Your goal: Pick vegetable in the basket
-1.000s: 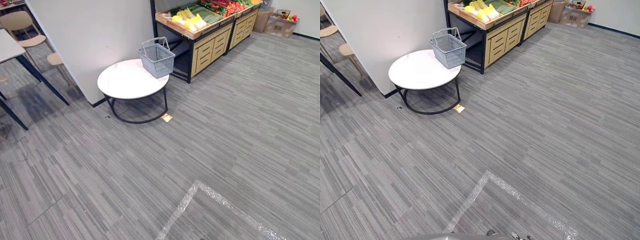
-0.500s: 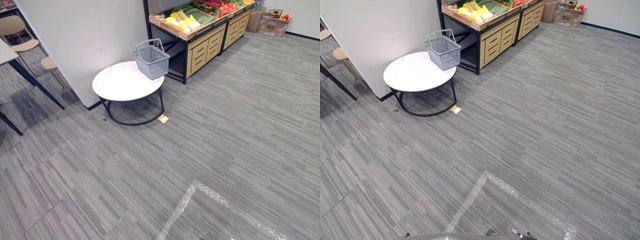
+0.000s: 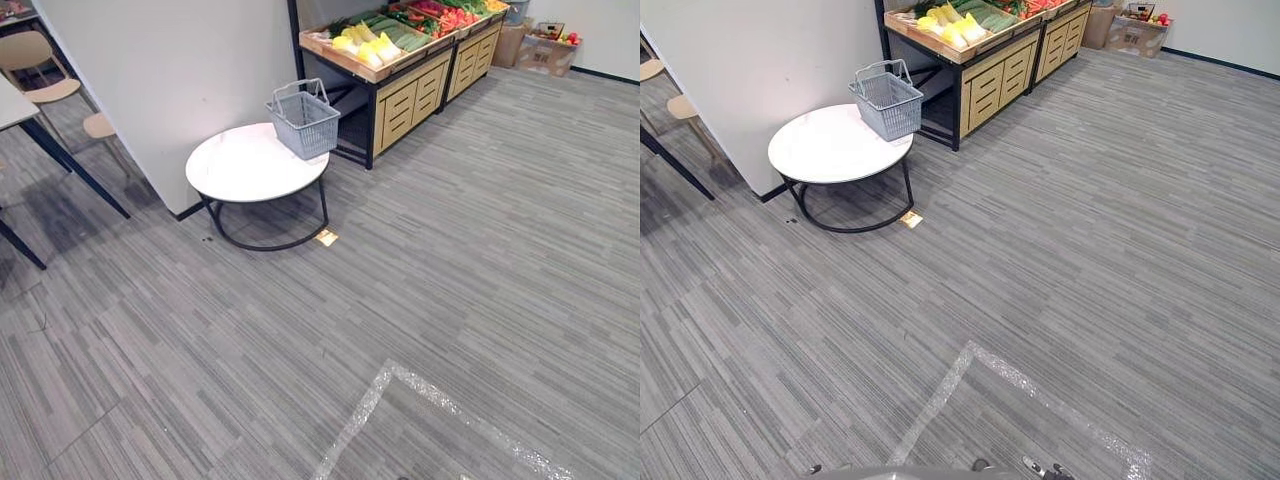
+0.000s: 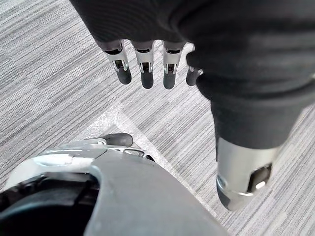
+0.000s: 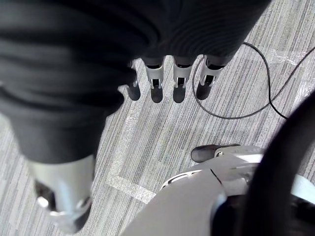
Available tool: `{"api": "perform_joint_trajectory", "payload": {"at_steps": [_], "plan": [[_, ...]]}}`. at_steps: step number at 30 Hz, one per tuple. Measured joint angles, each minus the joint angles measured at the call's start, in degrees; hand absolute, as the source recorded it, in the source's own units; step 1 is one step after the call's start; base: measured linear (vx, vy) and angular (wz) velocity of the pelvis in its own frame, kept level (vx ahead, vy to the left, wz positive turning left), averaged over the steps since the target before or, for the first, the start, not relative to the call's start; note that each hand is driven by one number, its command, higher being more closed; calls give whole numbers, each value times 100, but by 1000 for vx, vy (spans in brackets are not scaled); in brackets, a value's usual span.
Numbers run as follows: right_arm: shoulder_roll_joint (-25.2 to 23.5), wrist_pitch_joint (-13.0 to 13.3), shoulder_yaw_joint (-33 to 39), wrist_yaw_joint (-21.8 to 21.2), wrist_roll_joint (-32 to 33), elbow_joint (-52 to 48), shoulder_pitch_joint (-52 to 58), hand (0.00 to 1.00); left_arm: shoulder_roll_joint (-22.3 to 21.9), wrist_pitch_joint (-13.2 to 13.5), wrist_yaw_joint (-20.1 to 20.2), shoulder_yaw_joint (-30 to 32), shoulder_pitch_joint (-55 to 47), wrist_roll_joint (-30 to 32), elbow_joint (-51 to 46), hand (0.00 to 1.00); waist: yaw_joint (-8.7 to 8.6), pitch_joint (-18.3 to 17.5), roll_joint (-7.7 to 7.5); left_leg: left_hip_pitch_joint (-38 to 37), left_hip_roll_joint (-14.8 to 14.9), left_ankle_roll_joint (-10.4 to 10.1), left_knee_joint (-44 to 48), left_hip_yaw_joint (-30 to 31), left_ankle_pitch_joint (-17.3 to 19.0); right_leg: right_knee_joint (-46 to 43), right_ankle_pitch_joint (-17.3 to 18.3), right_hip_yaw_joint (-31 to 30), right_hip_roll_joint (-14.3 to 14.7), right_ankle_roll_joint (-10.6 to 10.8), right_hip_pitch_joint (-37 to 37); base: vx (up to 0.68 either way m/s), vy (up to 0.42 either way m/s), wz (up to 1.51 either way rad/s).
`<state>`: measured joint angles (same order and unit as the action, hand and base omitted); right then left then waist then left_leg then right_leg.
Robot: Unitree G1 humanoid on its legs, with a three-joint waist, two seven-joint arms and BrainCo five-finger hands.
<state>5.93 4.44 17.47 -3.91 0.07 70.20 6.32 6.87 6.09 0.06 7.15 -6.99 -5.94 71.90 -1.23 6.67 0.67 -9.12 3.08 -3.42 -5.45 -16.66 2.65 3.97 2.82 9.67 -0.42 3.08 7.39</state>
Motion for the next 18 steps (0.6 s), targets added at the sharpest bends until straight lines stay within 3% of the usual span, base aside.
{"api": "perform_joint_trajectory", "payload": {"at_steps": [14,18], "plan": [[25,-3,-47,-34,1,5,-54,0,17,-2,19,-20,61,-1,26,0,-6,31,-18,100,54,0,1,-65,-4,-140,-26,-80,48,-47,-200,-27,-33,-4],[27,-2,-182,-20,97,-14,-175,0,57,-2,-113,-62,184,-47,-43,0,-16,230,-34,376,48,25,3,-34,-116,-692,151,-34,-7,-232,-700,-51,-21,3]]}}
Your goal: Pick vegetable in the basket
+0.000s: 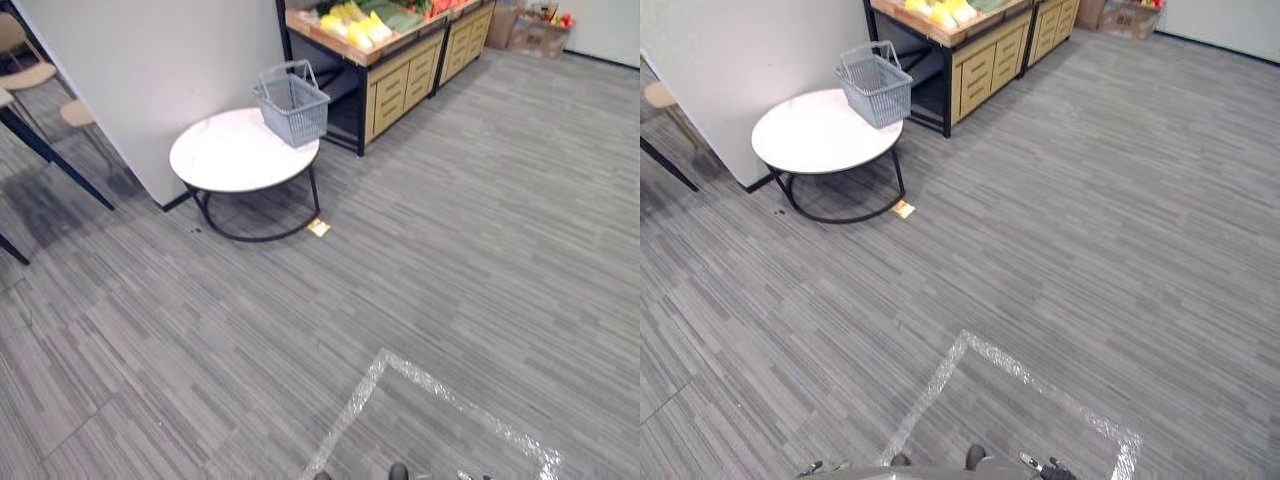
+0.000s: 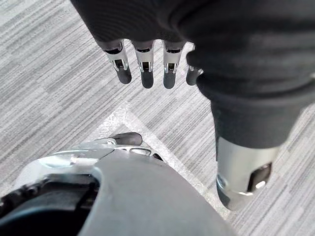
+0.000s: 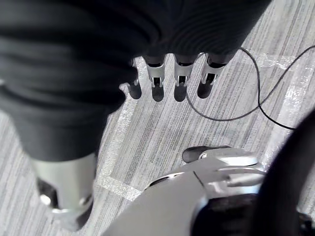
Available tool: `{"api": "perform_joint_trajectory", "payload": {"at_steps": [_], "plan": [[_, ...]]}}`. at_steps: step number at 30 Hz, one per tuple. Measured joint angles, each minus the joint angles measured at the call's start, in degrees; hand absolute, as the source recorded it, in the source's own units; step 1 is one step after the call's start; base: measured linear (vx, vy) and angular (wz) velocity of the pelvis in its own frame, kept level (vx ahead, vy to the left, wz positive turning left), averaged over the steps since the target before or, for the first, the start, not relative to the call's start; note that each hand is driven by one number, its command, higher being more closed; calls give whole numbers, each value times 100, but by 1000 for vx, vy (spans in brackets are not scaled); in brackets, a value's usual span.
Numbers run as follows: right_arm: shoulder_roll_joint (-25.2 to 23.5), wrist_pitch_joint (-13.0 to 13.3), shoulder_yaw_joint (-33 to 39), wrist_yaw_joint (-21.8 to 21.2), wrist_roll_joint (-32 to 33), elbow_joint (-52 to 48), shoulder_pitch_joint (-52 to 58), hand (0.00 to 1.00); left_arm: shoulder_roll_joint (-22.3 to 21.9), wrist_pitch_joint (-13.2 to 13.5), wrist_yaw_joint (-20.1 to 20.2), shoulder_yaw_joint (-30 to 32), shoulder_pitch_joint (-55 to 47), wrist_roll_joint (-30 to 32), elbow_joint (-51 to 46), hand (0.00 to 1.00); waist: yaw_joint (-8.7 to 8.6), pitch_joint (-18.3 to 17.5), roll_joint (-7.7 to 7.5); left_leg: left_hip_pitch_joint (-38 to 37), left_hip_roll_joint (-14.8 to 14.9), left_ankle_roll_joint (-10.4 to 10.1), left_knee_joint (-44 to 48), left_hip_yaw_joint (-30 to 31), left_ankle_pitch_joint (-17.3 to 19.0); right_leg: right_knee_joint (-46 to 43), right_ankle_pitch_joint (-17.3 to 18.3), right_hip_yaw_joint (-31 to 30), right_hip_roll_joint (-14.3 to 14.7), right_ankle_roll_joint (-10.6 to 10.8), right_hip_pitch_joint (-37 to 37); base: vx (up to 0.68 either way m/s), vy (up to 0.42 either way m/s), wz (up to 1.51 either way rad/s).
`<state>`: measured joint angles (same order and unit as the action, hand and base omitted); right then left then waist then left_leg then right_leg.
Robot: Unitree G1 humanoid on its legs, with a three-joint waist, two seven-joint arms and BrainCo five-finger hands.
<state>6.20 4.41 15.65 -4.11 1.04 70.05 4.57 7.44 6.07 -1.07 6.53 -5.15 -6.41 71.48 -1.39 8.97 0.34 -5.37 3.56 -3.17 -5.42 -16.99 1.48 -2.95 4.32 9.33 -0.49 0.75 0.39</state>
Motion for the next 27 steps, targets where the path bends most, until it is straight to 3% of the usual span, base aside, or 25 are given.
{"api": "perform_joint_trajectory", "payload": {"at_steps": [2,3,5,6,7,8,9,10,12,13,14,15,16,18,19,20,21,22,23,24,25,26,27], "plan": [[5,2,0,26,167,-12,-11,0,12,0,-63,56,58,-46,-20,0,5,116,-43,46,30,-91,184,6,106,-228,170,43,-25,-52,-48,-27,-49,15],[3,5,-48,39,177,-38,-6,0,7,1,-89,90,39,-209,-126,0,19,176,-68,321,143,-153,893,20,469,-393,355,47,-44,-108,-90,-26,-63,3],[1,17,-131,40,180,-99,13,0,-30,-1,-87,191,3,-247,-203,0,62,211,-33,924,453,-275,2317,17,840,-437,449,48,31,-179,-61,-18,-119,2],[3,43,-146,39,185,-151,33,0,-57,12,-87,304,11,-339,-293,0,54,263,-36,1357,652,-169,3364,23,753,-431,467,53,50,-209,25,8,-127,0],[9,74,-143,32,192,-173,59,0,-98,1,-79,360,6,-376,-361,0,71,287,0,1528,768,-71,3807,36,690,-434,484,39,85,-232,87,35,-103,-9],[46,116,-152,32,229,-231,116,0,-229,3,-70,607,-20,-400,-435,0,157,348,117,1805,950,66,4641,145,538,-430,541,-19,173,-308,252,68,-44,-15],[105,114,-222,26,225,-268,122,0,-294,8,-64,796,-42,-420,-459,0,163,394,137,2132,883,-1,5248,481,570,-435,612,-61,213,-340,420,165,1,-14],[111,112,-251,26,222,-261,113,0,-296,-4,-61,777,-51,-425,-479,0,169,395,136,2206,768,-27,5248,599,659,-438,638,-91,165,-361,476,174,32,-21],[203,98,-335,-12,197,-161,3,0,-283,2,-43,483,-115,-458,-498,0,304,392,110,2387,331,13,4161,647,797,-411,669,-369,-47,-383,489,217,59,-48],[227,99,-390,-12,179,-167,-15,0,-279,3,-41,435,-117,-459,-499,0,314,396,120,2447,276,50,3775,651,750,-374,677,-416,-80,-371,488,254,77,-47],[247,95,-456,-13,163,-174,-28,0,-293,4,-41,440,-179,-459,-499,0,317,387,144,2545,253,54,2747,648,436,-276,704,-474,-95,-326,517,271,83,-31],[277,88,-515,-8,158,-206,-12,0,-344,4,-47,475,-209,-458,-560,0,321,361,197,2551,336,-71,1597,635,35,-158,769,-512,-41,-219,589,380,140,-30],[330,90,-566,-3,157,-234,13,0,-410,13,-72,548,-257,-459,-578,0,330,316,286,2704,499,-134,1000,643,-133,-130,906,-578,73,-102,630,365,163,-28],[399,91,-590,1,158,-233,0,0,-457,14,-78,632,-284,-461,-550,0,382,298,381,2816,717,-127,756,655,-155,-136,1114,-713,174,-5,821,437,247,-40],[397,98,-570,10,159,-231,-18,0,-457,10,-69,683,-321,-462,-534,0,427,287,365,2805,775,-57,861,655,-469,-198,1317,-878,119,35,1001,441,269,-54],[342,100,-570,9,161,-223,-36,0,-442,5,-58,694,-365,-456,-530,0,465,239,257,2792,713,-15,1021,631,-765,-278,1451,-983,-29,41,1026,669,382,-74],[237,113,-562,6,162,-175,-34,0,-300,8,-42,702,-483,-450,-524,0,531,-39,-4,2815,467,71,1270,505,-927,-429,1566,-1179,-378,9,947,588,258,-76],[57,156,-544,-13,158,-177,-70,0,-178,30,-51,705,-520,-447,-513,0,526,-273,-237,2865,159,242,1438,404,-814,-967,1484,-1497,-675,61,628,711,305,-60],[43,184,-515,-20,158,-181,-71,0,-162,30,-55,696,-506,-447,-505,0,509,-293,-254,2849,113,280,1454,366,-750,-1124,1442,-1548,-719,91,551,629,246,-16],[26,207,-404,-24,160,-171,-80,0,-116,31,-57,693,-407,-446,-412,0,424,-296,-289,2678,-85,453,1574,312,-595,-1903,1219,-1705,-845,227,355,736,300,10],[17,186,-317,-29,161,-140,-77,0,-94,21,-57,677,-348,-436,-368,0,379,-275,-323,2273,-230,581,1650,197,-272,-3043,607,-1934,-886,464,54,613,254,4],[13,188,-317,-31,160,-144,-77,0,-96,23,-57,676,-355,-436,-368,0,380,-270,-327,2168,-246,585,1656,178,-194,-3289,389,-1960,-884,541,-27,570,239,-11],[7,206,-323,-61,160,-165,-72,0,-82,18,-58,644,-362,-415,-377,0,333,-254,-316,1733,-298,628,1618,161,59,-4163,-673,-1946,-877,967,-266,413,175,-12]]}}
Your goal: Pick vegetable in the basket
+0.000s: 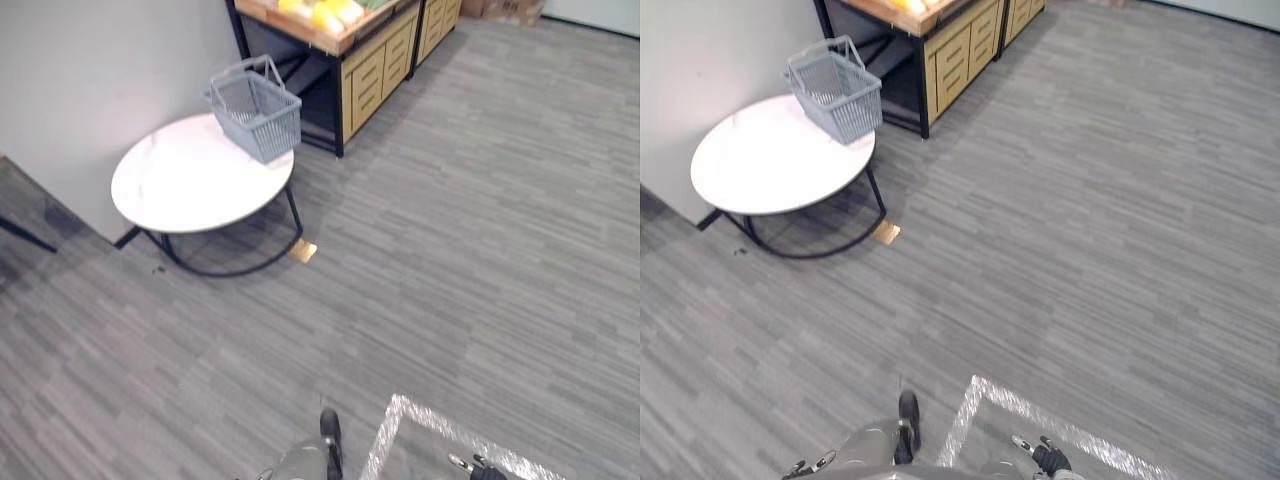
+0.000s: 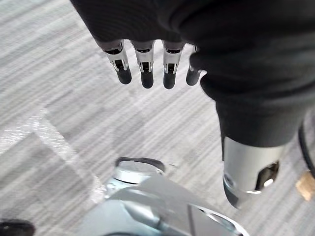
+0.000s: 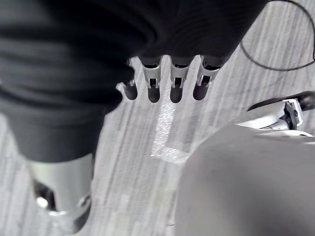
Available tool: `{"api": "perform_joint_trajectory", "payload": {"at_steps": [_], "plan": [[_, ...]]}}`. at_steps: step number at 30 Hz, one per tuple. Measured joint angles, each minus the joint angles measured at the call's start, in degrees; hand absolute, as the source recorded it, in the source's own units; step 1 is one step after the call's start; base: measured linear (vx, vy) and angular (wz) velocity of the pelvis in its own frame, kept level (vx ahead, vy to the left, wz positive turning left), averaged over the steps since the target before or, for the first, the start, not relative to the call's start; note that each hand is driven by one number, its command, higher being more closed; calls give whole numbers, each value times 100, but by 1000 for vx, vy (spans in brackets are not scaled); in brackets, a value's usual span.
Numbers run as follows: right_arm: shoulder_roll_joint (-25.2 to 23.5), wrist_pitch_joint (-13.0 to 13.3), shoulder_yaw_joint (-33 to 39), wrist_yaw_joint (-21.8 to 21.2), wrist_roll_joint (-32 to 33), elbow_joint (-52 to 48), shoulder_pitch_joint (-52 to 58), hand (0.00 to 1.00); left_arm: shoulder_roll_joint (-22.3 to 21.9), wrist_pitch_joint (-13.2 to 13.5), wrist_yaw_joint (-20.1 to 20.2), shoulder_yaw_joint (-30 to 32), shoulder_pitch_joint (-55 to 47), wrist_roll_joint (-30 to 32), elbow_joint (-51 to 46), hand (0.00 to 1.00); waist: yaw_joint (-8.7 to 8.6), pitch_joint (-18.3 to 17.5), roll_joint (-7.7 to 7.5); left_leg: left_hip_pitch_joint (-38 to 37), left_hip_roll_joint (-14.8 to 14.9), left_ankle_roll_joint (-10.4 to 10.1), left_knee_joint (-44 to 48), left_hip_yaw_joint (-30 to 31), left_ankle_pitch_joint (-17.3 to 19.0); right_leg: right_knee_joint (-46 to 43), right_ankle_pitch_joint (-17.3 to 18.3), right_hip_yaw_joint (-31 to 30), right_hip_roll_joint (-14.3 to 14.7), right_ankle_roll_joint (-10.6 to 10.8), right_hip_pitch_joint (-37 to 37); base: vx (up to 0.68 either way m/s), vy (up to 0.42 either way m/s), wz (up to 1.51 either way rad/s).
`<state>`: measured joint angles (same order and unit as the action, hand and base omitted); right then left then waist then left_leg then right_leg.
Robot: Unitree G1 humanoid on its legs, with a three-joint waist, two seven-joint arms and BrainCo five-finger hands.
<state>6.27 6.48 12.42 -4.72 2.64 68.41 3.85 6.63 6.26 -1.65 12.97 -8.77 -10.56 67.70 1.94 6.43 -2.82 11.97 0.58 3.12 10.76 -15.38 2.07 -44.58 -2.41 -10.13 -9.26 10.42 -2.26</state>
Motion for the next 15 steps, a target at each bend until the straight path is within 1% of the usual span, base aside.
{"api": "perform_joint_trajectory", "payload": {"at_steps": [1,2,3,4,5,6,7,8,9,10,11,12,13,14,15], "plan": [[-3,9,-42,-58,-2,-29,0,0,61,-8,-2,-180,9,14,-8,0,-37,60,55,-442,-31,36,-73,18,222,-896,-346,136,-34,207,-274,508,210,-7],[7,18,-53,-80,-7,-60,12,0,84,-14,-2,-257,25,19,-20,0,-57,66,53,-637,-41,40,-86,36,327,-1312,-286,301,-67,115,-437,499,168,-5],[16,14,-55,-88,-17,-94,28,0,99,-13,-4,-333,72,23,-63,0,-82,78,47,-971,-61,40,-175,74,498,-1870,-110,655,-145,-161,-732,395,104,-3],[18,12,-48,-88,-20,-108,43,0,105,-14,-5,-362,103,23,-63,0,-107,87,63,-1254,-74,80,-280,131,641,-2143,52,958,-195,-356,-963,486,93,13],[15,12,-49,-77,-20,-133,84,0,116,-16,-21,-396,198,37,-47,0,-198,112,89,-1610,-82,76,-408,215,759,-2199,520,1418,-262,-550,-1213,480,41,31],[11,20,17,-78,29,-204,120,0,93,-10,-45,-410,290,12,-50,0,-292,135,120,-1900,-75,82,-517,279,883,-1883,933,1823,-291,-710,-1467,560,7,39],[4,24,59,-87,44,-230,125,0,76,-8,-49,-396,307,4,-51,0,-348,153,145,-2027,-65,65,-546,325,945,-1606,1055,2003,-283,-750,-1563,568,-45,41],[5,37,96,-84,134,-235,117,0,25,-7,-54,-353,400,-14,-50,0,-383,202,207,-2249,-21,41,-574,390,1091,-921,1124,2265,-238,-840,-1746,610,-90,37],[26,65,205,-80,246,-243,113,0,-69,-5,-63,-334,519,-54,-53,0,-378,308,301,-2494,61,-26,-562,466,1251,-37,1114,2393,-120,-836,-1869,550,-101,38],[41,70,255,-76,252,-247,90,0,-124,-4,-65,-323,579,-54,-57,0,-381,379,369,-2610,124,-80,-561,518,1322,478,1080,2396,-32,-803,-1880,586,-145,46],[47,64,327,-67,243,-254,84,0,-253,15,-61,-278,675,-58,-64,0,-388,434,430,-2749,231,-160,-631,638,1447,1709,885,2355,88,-642,-1933,607,-190,62],[17,37,357,-57,233,-244,75,0,-354,62,-54,-173,754,-56,-66,0,-448,460,406,-2920,267,-242,-742,782,1543,2932,476,2198,110,-518,-1970,625,-219,70],[-3,21,372,-58,229,-242,71,0,-400,77,-53,-113,771,-57,-66,0,-486,480,362,-3014,284,-290,-804,859,1600,3407,327,2087,107,-468,-1967,673,-273,75],[-63,-4,452,-58,219,-248,96,0,-432,87,-42,40,728,-49,-72,0,-498,520,278,-3256,323,-282,-927,999,1724,3811,184,1831,95,-390,-1970,712,-293,58],[-38,-28,482,-67,162,-228,78,0,-504,74,-37,222,757,-49,-35,0,-498,592,354,-3459,466,-246,-882,1111,1733,3198,-294,1790,187,-413,-2069,852,-359,47]]}}
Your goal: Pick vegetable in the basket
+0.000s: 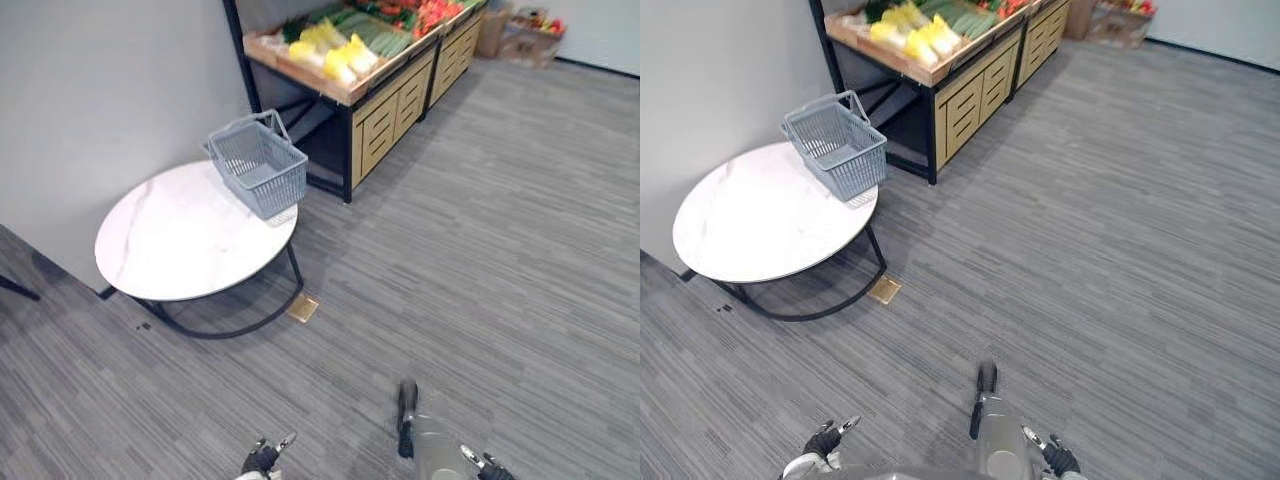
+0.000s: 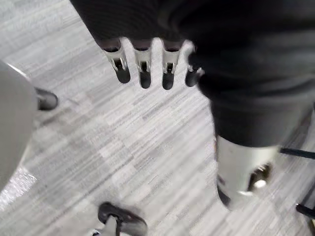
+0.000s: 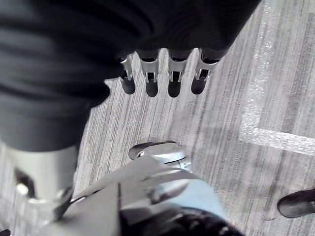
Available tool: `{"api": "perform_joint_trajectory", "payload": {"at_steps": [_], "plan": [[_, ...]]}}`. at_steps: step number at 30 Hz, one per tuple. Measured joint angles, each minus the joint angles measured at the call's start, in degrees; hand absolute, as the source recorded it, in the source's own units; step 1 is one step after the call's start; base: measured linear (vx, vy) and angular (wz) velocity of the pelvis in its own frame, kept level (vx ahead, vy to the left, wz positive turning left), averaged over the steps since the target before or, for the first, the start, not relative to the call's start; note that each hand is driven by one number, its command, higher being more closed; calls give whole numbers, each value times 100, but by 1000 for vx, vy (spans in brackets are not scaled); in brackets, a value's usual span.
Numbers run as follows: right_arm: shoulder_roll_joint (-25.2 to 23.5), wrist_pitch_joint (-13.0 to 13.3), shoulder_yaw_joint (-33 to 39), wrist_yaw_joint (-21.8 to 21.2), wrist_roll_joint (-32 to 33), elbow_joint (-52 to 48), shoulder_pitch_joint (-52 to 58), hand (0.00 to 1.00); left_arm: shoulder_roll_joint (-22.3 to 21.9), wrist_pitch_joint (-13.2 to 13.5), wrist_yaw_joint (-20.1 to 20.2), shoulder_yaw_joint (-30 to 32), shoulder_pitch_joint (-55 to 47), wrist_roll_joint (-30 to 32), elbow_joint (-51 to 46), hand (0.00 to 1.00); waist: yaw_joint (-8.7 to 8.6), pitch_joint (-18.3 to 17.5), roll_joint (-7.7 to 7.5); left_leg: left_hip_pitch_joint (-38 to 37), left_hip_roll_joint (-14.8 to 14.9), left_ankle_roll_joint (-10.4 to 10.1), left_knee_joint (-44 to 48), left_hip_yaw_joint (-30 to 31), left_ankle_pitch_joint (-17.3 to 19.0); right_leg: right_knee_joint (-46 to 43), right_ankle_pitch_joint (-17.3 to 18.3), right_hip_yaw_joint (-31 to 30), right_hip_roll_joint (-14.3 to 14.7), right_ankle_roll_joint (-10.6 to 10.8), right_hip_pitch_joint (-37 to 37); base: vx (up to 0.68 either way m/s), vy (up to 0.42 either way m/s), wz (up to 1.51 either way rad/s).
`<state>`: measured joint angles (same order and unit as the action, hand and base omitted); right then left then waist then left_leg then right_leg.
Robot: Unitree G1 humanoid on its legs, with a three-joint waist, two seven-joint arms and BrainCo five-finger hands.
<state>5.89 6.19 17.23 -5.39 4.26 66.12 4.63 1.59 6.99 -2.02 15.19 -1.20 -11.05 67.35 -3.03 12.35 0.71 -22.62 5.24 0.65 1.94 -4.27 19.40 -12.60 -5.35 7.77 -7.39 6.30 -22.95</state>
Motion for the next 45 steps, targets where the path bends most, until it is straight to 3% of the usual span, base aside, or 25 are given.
{"api": "perform_joint_trajectory", "payload": {"at_steps": [2,3,5,6,7,10,14,15,18,19,20,22,23,26,28,29,30,32,34,36,39,41,42,43,45], "plan": [[-15,19,96,3,-52,-4,2,0,-150,1,11,217,-15,3,4,0,2,3,111,40,219,-137,425,144,-181,-785,119,90,65,-186,-162,691,-335,24],[27,18,158,1,-145,-4,1,0,-208,1,10,309,-81,-7,17,0,24,-13,246,173,440,-264,1067,241,-362,-1131,552,222,220,-518,-84,665,-383,23],[73,4,146,-6,-200,-3,-21,0,-203,-2,44,320,-68,2,-2,0,8,-13,352,965,726,-584,2862,541,-1055,-1131,906,497,379,-611,319,633,-344,28],[96,-16,113,-1,-203,-2,-25,0,-170,0,78,311,-41,1,-29,0,14,23,365,1591,849,-1020,4179,631,-1732,-968,1087,597,461,-664,698,588,-241,36],[125,-63,30,16,-210,9,-35,0,-140,0,85,319,-9,-18,-83,0,42,78,363,2107,1017,-966,5336,409,-1713,-742,1162,642,545,-779,1191,583,-209,28],[138,-73,-110,41,-211,8,-66,0,-36,9,94,313,-11,-17,-279,0,218,161,207,2953,1149,-500,6187,-634,-1204,33,1268,643,554,-837,2354,603,-136,6],[185,-82,-180,109,-198,20,-100,0,-47,55,93,303,9,-222,-415,0,321,178,167,3604,917,-453,4331,-1353,-800,672,1287,766,292,-529,3125,419,31,10],[147,-85,-183,114,-192,-20,-47,0,-46,70,63,303,13,-219,-416,0,322,163,117,3610,724,-341,2932,-1631,-922,825,1365,884,120,-350,3383,419,109,28],[140,-79,-256,124,-188,-83,18,0,-89,70,-8,325,14,-218,-424,0,325,145,114,3644,497,-285,803,-1898,-1467,982,1592,1089,-31,-4,3756,436,195,41],[164,-79,-322,126,-190,-80,21,0,-92,71,-2,329,14,-219,-436,0,338,139,124,3679,509,-276,598,-1909,-1524,979,1665,1100,-30,57,3818,502,282,27],[175,-82,-498,126,-191,-57,35,0,-60,69,10,340,10,-213,-452,0,397,62,46,3718,477,-130,595,-1997,-2098,971,1799,1068,-111,129,3906,522,267,14],[122,-80,-680,115,-201,6,69,0,23,64,6,317,-12,-165,-437,0,419,-176,-148,3709,288,161,665,-2132,-2386,946,1729,824,-281,-18,3917,625,307,19],[25,-80,-691,109,-204,9,69,0,125,64,10,317,-11,-163,-409,0,436,-260,-316,3700,175,245,777,-2163,-2233,858,1506,541,-391,-184,3881,524,272,14],[-47,-52,-783,82,-209,6,45,0,314,-1,9,317,-21,-142,-207,0,473,-410,-484,3328,49,420,859,-2304,-1856,-407,880,-172,-590,-35,3380,536,279,-9],[-24,-13,-783,27,-210,1,30,0,366,-30,2,245,-52,-113,-112,0,446,-405,-483,2838,-52,372,646,-2321,-1639,-2014,150,-445,-718,248,2777,422,219,-9],[-24,-10,-786,0,-216,8,32,0,454,-71,0,56,-81,-112,-54,0,388,-368,-473,2500,-126,357,580,-2302,-1501,-3210,65,-574,-792,424,2345,312,136,11],[-22,-5,-797,-4,-217,5,51,0,494,-84,-1,-37,-86,-113,-17,0,376,-360,-484,2295,-176,337,532,-2278,-1434,-3743,72,-547,-845,417,2142,374,133,24],[-16,6,-800,-8,-243,-13,102,0,573,-101,-7,-357,-117,-111,70,0,257,-321,-441,1575,-280,255,244,-2145,-1285,-4672,760,27,-963,202,1659,337,82,31],[-8,45,-783,-4,-328,-83,100,0,564,-99,-7,-408,-121,-107,92,0,186,-320,-403,1317,-283,190,159,-1989,-1192,-4202,1206,557,-964,-36,1404,269,-7,46],[-9,42,-732,-1,-341,-99,82,0,493,-95,-10,-398,-105,-112,90,0,150,-304,-375,1240,-277,154,137,-1732,-1159,-3111,1295,670,-824,-170,1260,286,-131,79],[-9,30,-582,-2,-370,-82,130,0,401,-75,-22,-228,-82,-104,85,0,174,-286,-320,1271,-218,-80,204,-953,-1032,-586,1111,-559,-449,-41,1371,274,-244,104],[-25,33,-581,5,-370,-43,170,0,330,-61,-32,46,-132,-111,73,0,177,-289,-350,1299,-179,-276,340,-661,-912,-202,720,-1015,-443,-55,1486,277,-356,101],[-119,33,-577,14,-369,-22,209,0,322,-31,-34,223,-144,-108,13,0,188,-302,-456,1241,-184,-449,379,-468,-832,-157,592,-1044,-542,333,1601,284,-410,85],[-63,28,-577,7,-372,8,183,0,304,-12,-43,283,-159,-101,29,0,208,-299,-451,1210,-86,-515,378,-389,-820,-174,725,-933,-477,341,1689,292,-414,82],[168,25,-603,-2,-410,10,163,0,-5,0,-33,381,-194,19,48,0,245,-374,-16,1245,388,-808,136,-284,-1045,-134,878,-443,-105,91,1746,311,-421,61]]}}
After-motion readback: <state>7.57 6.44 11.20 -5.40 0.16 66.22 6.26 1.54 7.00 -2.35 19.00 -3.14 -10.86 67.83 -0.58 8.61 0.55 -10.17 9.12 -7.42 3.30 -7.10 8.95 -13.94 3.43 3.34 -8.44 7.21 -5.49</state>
